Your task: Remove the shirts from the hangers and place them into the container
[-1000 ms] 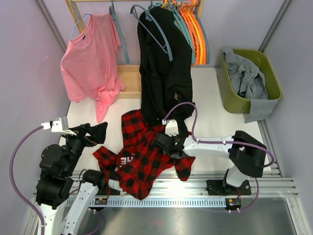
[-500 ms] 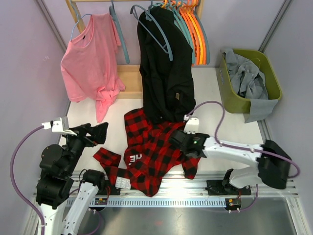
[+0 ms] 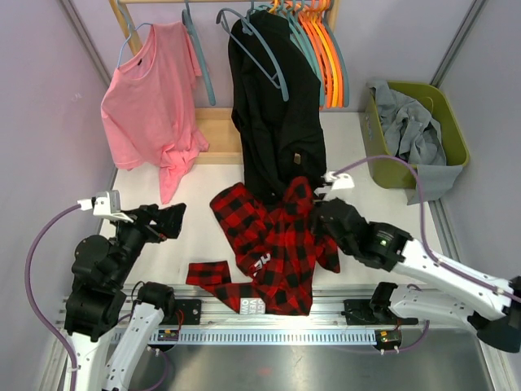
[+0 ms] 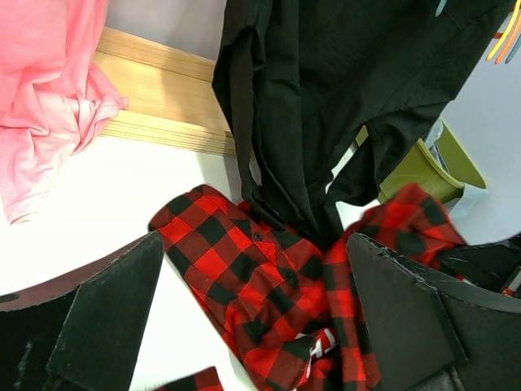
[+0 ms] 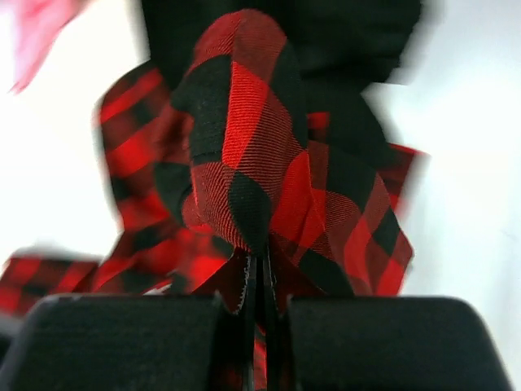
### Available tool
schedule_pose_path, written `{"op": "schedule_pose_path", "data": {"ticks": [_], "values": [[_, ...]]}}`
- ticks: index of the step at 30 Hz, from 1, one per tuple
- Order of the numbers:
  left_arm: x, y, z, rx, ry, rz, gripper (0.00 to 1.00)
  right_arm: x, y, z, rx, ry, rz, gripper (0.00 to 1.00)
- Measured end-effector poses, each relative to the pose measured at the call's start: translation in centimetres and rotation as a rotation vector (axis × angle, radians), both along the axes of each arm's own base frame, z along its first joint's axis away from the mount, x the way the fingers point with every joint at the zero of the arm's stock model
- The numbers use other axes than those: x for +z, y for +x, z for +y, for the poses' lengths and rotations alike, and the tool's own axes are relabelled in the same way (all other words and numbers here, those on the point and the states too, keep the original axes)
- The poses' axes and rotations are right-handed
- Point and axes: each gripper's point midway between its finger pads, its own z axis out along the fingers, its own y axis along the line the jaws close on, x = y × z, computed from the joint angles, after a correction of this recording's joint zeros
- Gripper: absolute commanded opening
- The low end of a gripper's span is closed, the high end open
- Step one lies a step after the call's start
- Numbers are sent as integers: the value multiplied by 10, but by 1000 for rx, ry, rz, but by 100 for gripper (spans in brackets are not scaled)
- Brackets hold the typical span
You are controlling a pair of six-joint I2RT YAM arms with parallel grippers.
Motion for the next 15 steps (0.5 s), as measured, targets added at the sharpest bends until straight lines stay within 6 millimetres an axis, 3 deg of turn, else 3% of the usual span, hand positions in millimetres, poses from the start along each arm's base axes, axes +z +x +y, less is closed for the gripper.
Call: {"op": "schedule_pose_path", "data": {"ticks": [4,6,9,11,13,15], "values": [[-2,0,0,0,0,4,99,-4,-2,78,292,34,68,0],[-3,0,0,1,1,6,99,-21,-8,121,437,25,137,0],[-2,-3,2,5,1,1,99,-52,-24,164,580,-28,228,0],[-2,-5,3,12,0,-5,99,-75,-39,182,641,-79,287,13],[-2,-7,5,19,4,-8,99,-96,-48,191,646,-151,331,40],[-3,-8,7,23,8,-10,99,-116,-51,192,620,-229,364,57]]}}
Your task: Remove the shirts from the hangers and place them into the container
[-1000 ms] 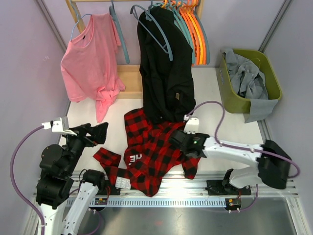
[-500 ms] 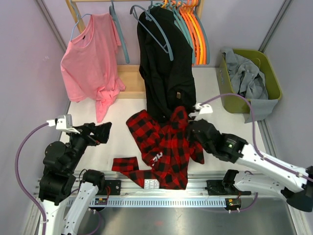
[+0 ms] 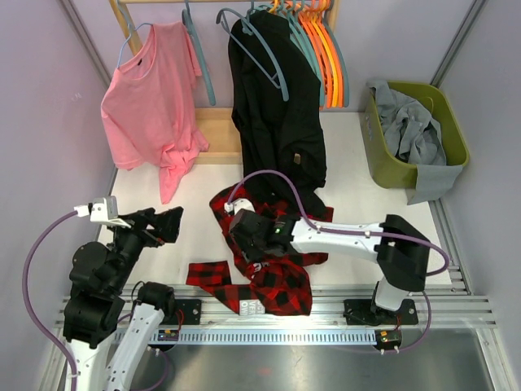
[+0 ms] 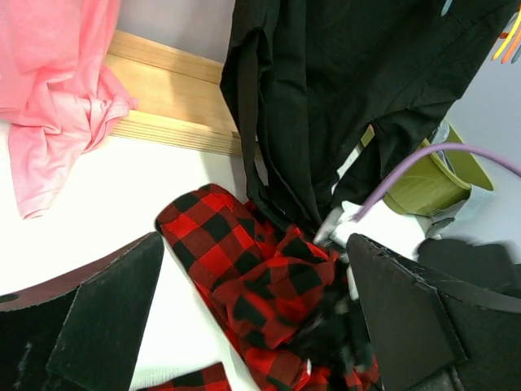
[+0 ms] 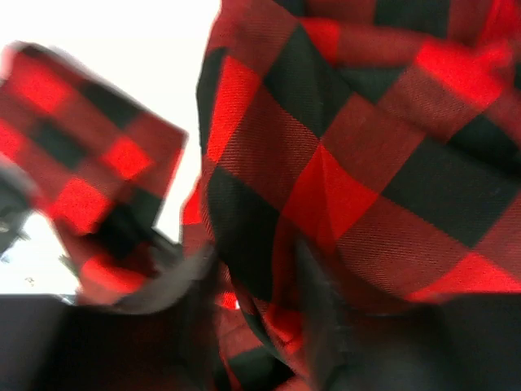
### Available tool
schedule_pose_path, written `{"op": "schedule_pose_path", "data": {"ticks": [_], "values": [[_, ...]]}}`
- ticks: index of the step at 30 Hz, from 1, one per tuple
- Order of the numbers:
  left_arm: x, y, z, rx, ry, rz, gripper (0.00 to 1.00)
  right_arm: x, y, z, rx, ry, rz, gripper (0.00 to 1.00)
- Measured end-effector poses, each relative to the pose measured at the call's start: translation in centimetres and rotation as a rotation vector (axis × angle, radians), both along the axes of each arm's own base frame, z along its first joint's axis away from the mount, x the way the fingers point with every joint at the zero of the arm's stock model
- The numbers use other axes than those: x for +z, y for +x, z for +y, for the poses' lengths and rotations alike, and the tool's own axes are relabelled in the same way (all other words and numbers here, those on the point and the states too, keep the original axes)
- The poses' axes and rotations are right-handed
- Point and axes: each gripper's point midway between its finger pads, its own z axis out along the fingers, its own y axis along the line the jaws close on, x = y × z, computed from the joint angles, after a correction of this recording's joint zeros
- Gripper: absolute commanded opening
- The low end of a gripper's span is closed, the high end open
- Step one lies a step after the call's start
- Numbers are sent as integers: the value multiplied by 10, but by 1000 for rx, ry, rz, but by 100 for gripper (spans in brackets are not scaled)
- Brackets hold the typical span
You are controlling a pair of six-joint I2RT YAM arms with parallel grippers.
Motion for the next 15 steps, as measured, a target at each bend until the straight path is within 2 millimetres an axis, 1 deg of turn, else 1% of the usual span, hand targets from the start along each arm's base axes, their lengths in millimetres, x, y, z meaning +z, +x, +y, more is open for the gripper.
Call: {"op": "schedule_pose_path", "data": {"ticks": [1,2,5,8,12,15], "values": [[0,0,1,3,2,-1,99,-9,-1,-3,-13,-44,1,89],[0,0,1,4,3,-2,99,-18,0,-8,-35,-87,0,99],[0,-1,2,7,5,-6,99,-38,1,-27,-72,-200,-10,99],[1,-2,2,10,5,-9,99,-46,2,-40,-109,-260,-18,99],[-2,-1,2,11,7,-3,99,-50,2,-48,-138,-286,-29,99],[-7,1,2,11,10,8,99,-61,4,-51,-159,-315,-35,99]]}}
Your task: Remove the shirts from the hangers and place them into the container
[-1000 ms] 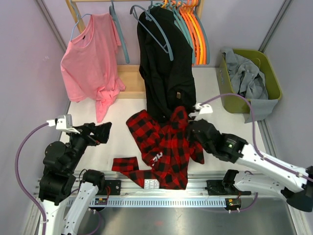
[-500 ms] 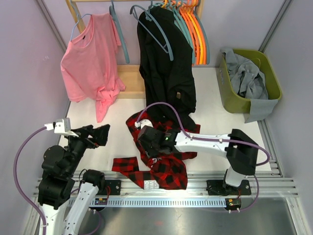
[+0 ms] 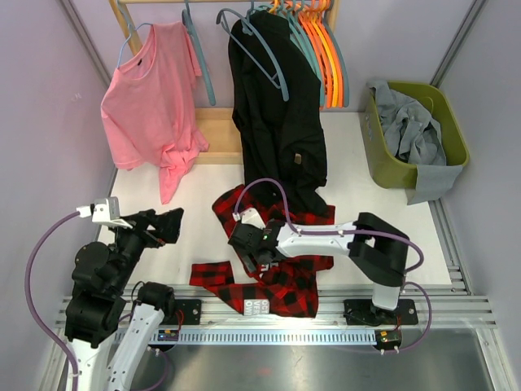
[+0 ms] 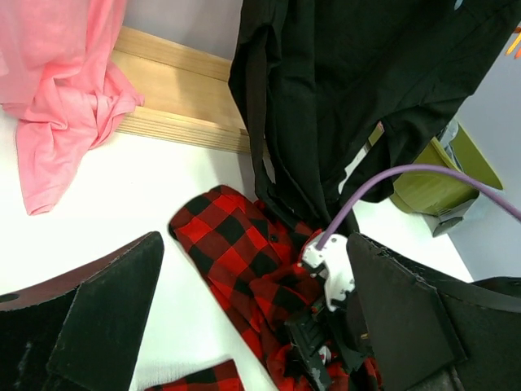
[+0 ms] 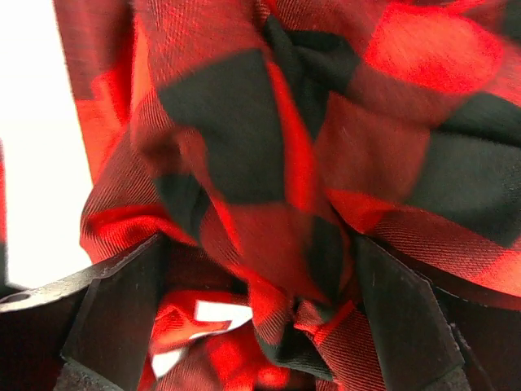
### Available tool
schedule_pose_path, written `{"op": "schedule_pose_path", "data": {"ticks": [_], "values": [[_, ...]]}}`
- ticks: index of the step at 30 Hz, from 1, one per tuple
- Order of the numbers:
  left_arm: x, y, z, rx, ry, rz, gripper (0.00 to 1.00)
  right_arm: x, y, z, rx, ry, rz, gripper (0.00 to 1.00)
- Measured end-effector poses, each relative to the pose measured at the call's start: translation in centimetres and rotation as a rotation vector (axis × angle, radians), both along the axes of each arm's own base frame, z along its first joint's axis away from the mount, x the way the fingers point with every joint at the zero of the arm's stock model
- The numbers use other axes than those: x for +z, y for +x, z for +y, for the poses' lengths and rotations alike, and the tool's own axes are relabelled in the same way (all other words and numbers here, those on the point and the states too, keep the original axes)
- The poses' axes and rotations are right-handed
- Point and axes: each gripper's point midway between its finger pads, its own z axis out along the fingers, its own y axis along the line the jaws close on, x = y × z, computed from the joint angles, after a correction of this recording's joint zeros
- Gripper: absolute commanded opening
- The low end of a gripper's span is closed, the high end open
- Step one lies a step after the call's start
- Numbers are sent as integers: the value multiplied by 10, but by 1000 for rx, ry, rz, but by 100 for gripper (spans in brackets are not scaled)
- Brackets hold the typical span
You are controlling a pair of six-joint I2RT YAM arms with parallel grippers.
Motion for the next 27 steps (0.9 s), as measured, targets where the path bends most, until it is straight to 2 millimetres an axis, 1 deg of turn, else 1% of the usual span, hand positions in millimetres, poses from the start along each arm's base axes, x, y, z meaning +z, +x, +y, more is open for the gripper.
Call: {"op": "schedule_pose_path", "data": {"ticks": [2,4,5,6,7,8,9,10,11,16,18,19,22,24,26,27], "values": [[-2,1,0,0,1,5,99,-15,0,-2,-27,-27,8,99],[-3,1,0,0,2,8,99,-17,4,4,-49,-10,-4,98],[-3,1,0,1,3,7,99,-16,4,5,-55,-5,-6,94],[-3,1,0,2,5,8,99,-18,5,7,-63,2,-6,88],[-4,1,0,3,5,9,99,-19,5,9,-71,14,-6,70],[-4,0,1,3,6,11,99,-20,5,12,-79,26,-4,57],[-5,0,1,3,6,13,99,-21,6,16,-91,49,-4,36],[-6,-1,1,3,7,15,99,-22,7,21,-102,71,-10,0],[-6,-1,1,3,7,17,99,-23,10,21,-113,79,-24,0],[-7,-1,1,3,7,20,99,-20,20,11,-209,140,-61,0],[-7,-1,1,2,7,19,99,-19,28,-1,-262,169,-62,0],[-7,-1,1,2,7,19,99,-19,34,-9,-295,186,-64,0],[-7,0,0,1,7,21,99,-17,52,-53,-426,199,-75,0],[-7,0,0,-1,7,22,99,-12,57,-94,-523,169,-91,0],[-7,1,-1,-6,8,26,99,1,61,-131,-616,144,-126,0],[-7,2,-2,-10,5,30,99,8,64,-142,-647,146,-140,0]]}}
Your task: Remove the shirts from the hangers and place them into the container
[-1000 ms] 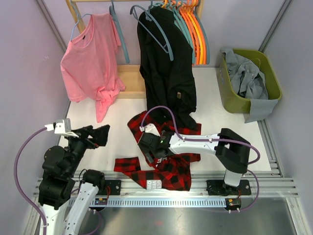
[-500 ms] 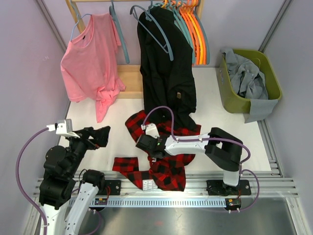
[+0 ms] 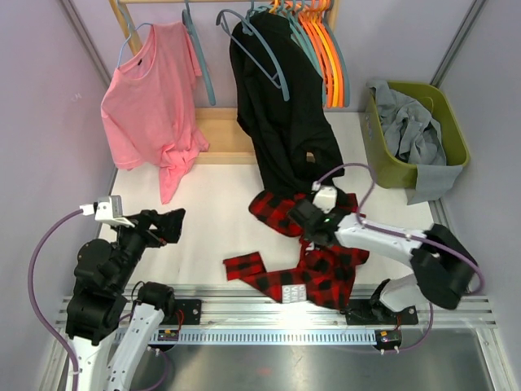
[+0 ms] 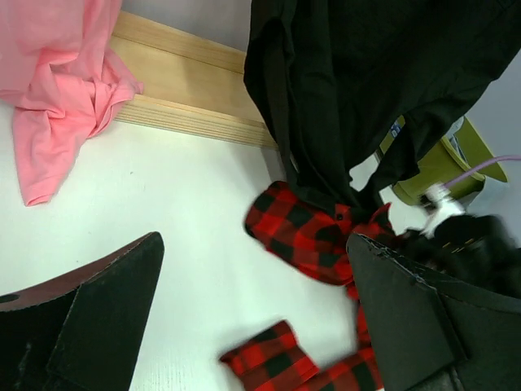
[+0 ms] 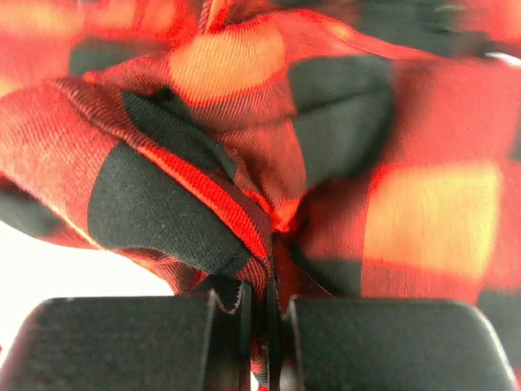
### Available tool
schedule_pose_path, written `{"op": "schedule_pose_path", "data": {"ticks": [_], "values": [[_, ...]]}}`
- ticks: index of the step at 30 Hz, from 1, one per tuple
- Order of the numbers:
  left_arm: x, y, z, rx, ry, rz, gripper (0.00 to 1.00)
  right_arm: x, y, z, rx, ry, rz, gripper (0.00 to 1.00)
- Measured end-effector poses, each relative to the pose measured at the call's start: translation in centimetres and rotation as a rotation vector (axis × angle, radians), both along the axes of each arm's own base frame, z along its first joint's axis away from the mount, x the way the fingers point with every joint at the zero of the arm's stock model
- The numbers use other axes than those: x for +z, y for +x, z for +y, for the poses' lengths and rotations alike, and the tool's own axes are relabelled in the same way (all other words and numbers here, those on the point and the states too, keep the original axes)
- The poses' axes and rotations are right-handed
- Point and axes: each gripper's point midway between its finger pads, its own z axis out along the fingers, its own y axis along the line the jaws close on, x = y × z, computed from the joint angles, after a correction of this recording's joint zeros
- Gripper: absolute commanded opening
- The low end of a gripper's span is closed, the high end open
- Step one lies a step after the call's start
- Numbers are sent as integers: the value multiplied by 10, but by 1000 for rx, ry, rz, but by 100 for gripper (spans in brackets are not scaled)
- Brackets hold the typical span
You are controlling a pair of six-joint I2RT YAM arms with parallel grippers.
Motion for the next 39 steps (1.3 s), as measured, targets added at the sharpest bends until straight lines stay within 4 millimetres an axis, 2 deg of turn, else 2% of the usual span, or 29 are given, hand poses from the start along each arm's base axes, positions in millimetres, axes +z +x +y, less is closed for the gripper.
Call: {"op": "schedule_pose_path", "data": {"ticks": [4,6,9,10,14,17,21,23,25,28,30,31,35,39], "values": [[1,4,-4,-16,-8,8,99,52,30,-61,-208,56,-130,0],[2,6,-7,-25,-14,10,99,78,48,-105,-335,80,-212,0],[3,9,-10,-40,-21,14,99,106,65,-171,-503,61,-286,0],[3,10,-12,-44,-23,18,99,115,70,-186,-538,50,-302,0],[3,10,-15,-61,-31,24,99,153,100,-233,-626,32,-348,0],[5,10,-16,-68,-37,18,99,196,134,-264,-687,53,-424,0],[8,10,-18,-76,-43,13,99,263,183,-283,-673,74,-526,0],[11,10,-18,-77,-43,8,99,310,217,-287,-644,93,-621,0],[14,10,-18,-78,-46,-1,99,370,253,-292,-608,112,-750,0],[16,10,-18,-78,-47,-10,99,438,281,-300,-568,127,-916,0],[17,9,-18,-78,-47,-10,99,477,286,-305,-548,131,-1023,0],[17,9,-18,-78,-47,-11,99,491,286,-308,-545,130,-1071,0],[18,8,-17,-75,-48,-17,99,522,279,-324,-559,111,-1199,0],[18,8,-17,-74,-48,-17,99,533,274,-345,-608,93,-1308,0]]}}
